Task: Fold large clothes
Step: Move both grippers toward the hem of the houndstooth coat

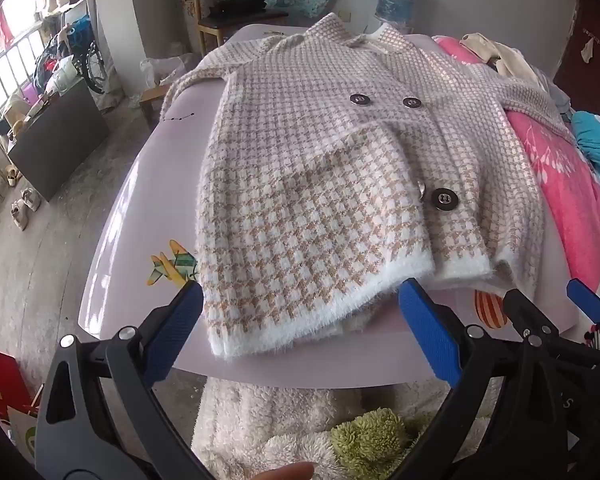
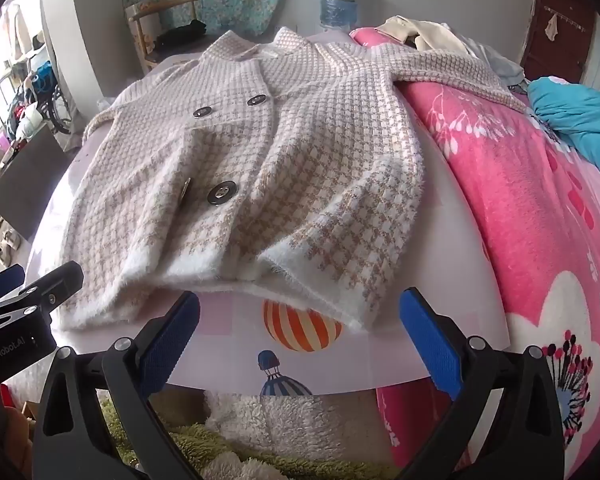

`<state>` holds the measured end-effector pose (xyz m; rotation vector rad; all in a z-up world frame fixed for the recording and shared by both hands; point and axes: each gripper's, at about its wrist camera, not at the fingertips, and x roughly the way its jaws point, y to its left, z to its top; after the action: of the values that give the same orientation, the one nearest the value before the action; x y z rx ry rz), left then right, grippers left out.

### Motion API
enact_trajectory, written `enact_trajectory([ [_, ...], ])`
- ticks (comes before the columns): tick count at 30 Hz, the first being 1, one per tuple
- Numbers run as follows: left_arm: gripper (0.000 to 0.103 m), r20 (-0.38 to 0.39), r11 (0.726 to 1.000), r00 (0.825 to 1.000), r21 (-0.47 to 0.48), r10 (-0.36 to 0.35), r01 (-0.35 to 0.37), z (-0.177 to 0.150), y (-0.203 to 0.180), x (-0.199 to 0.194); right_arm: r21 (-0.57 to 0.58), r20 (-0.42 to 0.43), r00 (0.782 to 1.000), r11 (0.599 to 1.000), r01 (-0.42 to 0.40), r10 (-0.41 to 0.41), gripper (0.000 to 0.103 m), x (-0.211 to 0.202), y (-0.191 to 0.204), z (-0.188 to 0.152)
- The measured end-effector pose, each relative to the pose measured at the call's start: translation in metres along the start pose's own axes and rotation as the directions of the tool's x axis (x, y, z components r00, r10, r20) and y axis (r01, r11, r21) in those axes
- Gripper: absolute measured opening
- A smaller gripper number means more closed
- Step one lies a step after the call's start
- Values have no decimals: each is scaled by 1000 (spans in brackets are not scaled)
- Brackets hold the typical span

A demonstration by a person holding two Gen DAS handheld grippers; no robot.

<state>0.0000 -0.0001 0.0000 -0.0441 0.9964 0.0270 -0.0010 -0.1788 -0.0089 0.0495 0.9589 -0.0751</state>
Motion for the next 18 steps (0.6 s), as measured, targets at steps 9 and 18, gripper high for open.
enact_trajectory([
  [9, 95, 3, 1000, 1000, -4, -1, 1, 0, 0, -1, -2, 4, 1000, 1000, 6, -6, 98, 0, 0, -1],
  [18, 95, 6, 1000, 1000, -4, -3, 3, 0, 0, 0, -9, 14, 1000, 1000, 11, -11, 98, -8, 3, 1],
])
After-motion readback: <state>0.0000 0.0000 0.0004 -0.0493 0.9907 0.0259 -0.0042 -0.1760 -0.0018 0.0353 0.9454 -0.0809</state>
